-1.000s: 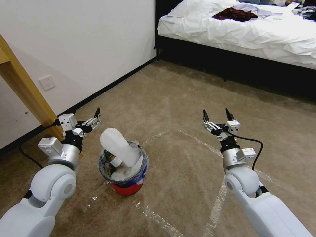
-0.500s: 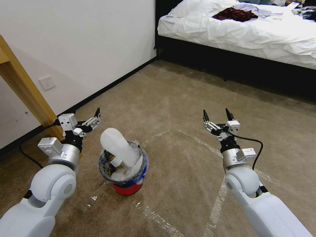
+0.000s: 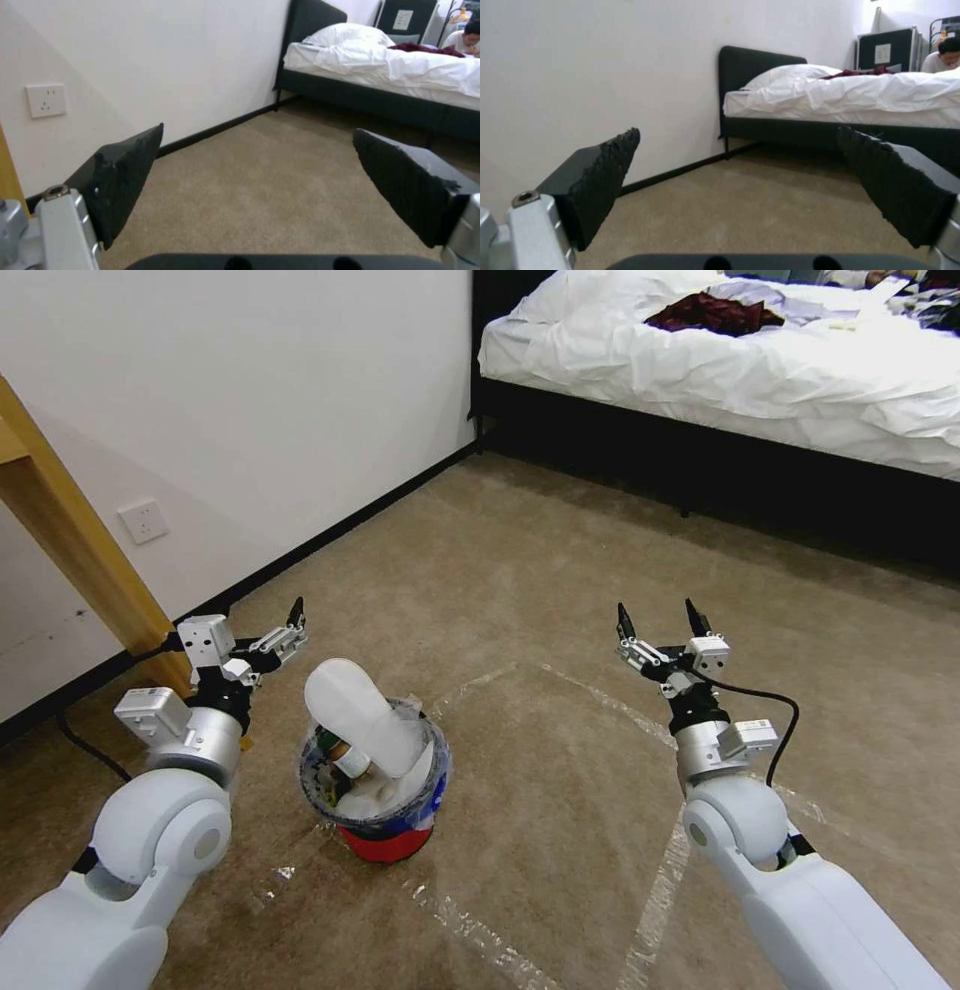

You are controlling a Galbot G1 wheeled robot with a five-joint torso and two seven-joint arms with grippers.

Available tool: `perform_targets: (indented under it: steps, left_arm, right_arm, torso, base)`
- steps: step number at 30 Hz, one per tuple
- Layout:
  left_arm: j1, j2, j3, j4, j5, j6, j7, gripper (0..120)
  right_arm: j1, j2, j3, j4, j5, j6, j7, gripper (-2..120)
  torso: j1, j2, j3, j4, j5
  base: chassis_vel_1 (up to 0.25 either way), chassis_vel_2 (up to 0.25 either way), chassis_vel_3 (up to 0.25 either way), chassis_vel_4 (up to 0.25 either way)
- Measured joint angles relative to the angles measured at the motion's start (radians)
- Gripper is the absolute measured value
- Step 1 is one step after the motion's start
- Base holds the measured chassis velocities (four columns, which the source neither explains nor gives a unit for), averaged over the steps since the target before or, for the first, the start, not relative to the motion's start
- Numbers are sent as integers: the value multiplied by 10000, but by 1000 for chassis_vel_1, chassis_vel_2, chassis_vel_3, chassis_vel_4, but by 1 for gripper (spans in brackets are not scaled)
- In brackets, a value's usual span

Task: Pick up the trash bin and place the garbage on the floor into it.

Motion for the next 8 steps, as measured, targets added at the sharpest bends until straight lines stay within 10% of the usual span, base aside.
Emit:
perform_targets:
  steps: [8]
  left_arm:
    - [0,0,0,0,0,-1,0,100]
  right_arm:
    - [0,0,0,-1,0,0,0,100]
  torso:
    - [0,0,0,0,0]
  base:
    - [0,0,0,0]
